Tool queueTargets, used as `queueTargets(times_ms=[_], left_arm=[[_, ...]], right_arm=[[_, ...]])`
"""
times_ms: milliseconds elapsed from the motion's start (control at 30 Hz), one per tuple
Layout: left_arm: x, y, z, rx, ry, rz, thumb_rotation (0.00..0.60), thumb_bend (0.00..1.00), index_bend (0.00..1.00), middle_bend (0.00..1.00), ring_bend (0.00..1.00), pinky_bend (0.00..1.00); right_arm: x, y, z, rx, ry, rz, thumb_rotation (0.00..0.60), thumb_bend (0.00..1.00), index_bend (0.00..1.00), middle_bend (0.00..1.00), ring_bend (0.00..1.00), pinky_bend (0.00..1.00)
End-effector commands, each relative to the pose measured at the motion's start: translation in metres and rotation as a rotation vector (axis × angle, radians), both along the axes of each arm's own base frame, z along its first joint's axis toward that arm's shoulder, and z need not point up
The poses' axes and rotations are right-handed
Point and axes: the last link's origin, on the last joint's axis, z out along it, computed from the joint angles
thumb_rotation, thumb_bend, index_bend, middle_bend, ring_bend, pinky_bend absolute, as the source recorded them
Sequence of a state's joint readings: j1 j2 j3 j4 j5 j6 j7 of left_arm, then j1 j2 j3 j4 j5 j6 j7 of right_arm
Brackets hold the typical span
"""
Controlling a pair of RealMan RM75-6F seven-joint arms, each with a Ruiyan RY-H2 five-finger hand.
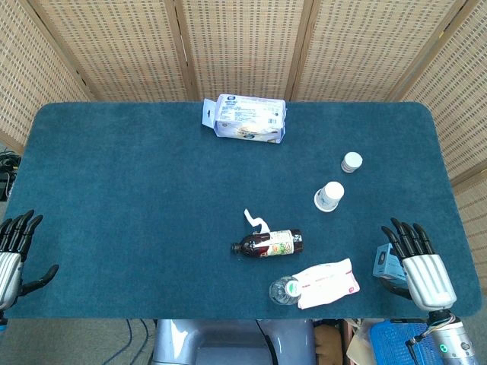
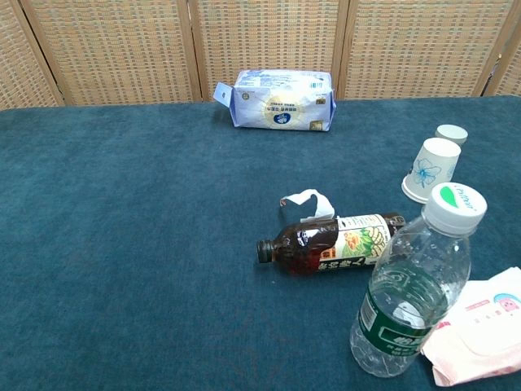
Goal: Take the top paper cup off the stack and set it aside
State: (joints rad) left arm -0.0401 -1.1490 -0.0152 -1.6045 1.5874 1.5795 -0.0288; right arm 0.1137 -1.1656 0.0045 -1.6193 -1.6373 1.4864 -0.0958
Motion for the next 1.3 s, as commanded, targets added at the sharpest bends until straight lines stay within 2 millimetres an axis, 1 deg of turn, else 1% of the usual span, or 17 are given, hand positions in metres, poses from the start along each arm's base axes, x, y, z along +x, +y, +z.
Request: queueTargets(times_ms=[33, 267, 900, 1100, 1167, 1267, 1300], left_arm=[[0.000, 0.000, 0.000, 0.001, 0.000, -0.001, 0.600, 0.27, 0.00, 0.00, 0.00, 0.00], [0.001, -0.001, 0.000, 0.004, 0.001, -0.004, 0.600, 0.27, 0.00, 0.00, 0.00, 0.00], [0.002, -0.002, 0.002, 0.012, 0.001, -0.007, 0.600, 0.27, 0.00, 0.00, 0.00, 0.00], [0.001, -0.001, 0.003, 0.012, -0.002, -0.003, 0.600, 0.27, 0.00, 0.00, 0.00, 0.00], [0.001, -0.001, 0.004, 0.017, -0.005, -0.001, 0.600, 0.27, 0.00, 0.00, 0.00, 0.00], [0.001, -0.001, 0.005, 0.019, -0.007, -0.003, 0.600, 0.27, 0.00, 0.00, 0.00, 0.00], [0.001, -0.001, 0.005, 0.018, -0.007, -0.005, 0.600, 0.27, 0.00, 0.00, 0.00, 0.00]], right_arm=[[0.000, 0.000, 0.000, 0.003, 0.001, 0.000, 0.600, 0.21, 0.01, 0.00, 0.00, 0.00], [-0.001, 0.001, -0.002, 0.020, 0.006, -0.009, 0.600, 0.21, 0.01, 0.00, 0.00, 0.00], [0.000, 0.001, 0.002, 0.008, -0.002, -0.005, 0.600, 0.21, 0.01, 0.00, 0.00, 0.00], [0.002, 0.001, -0.001, 0.014, 0.002, 0.001, 0.600, 0.21, 0.01, 0.00, 0.00, 0.00], [0.004, -0.002, -0.001, 0.014, -0.002, 0.010, 0.600, 0.21, 0.01, 0.00, 0.00, 0.00], [0.010, -0.011, 0.001, 0.020, 0.014, 0.024, 0.600, 0.21, 0.01, 0.00, 0.00, 0.00], [0.015, -0.017, 0.003, 0.020, 0.023, 0.035, 0.600, 0.21, 0.01, 0.00, 0.00, 0.00]])
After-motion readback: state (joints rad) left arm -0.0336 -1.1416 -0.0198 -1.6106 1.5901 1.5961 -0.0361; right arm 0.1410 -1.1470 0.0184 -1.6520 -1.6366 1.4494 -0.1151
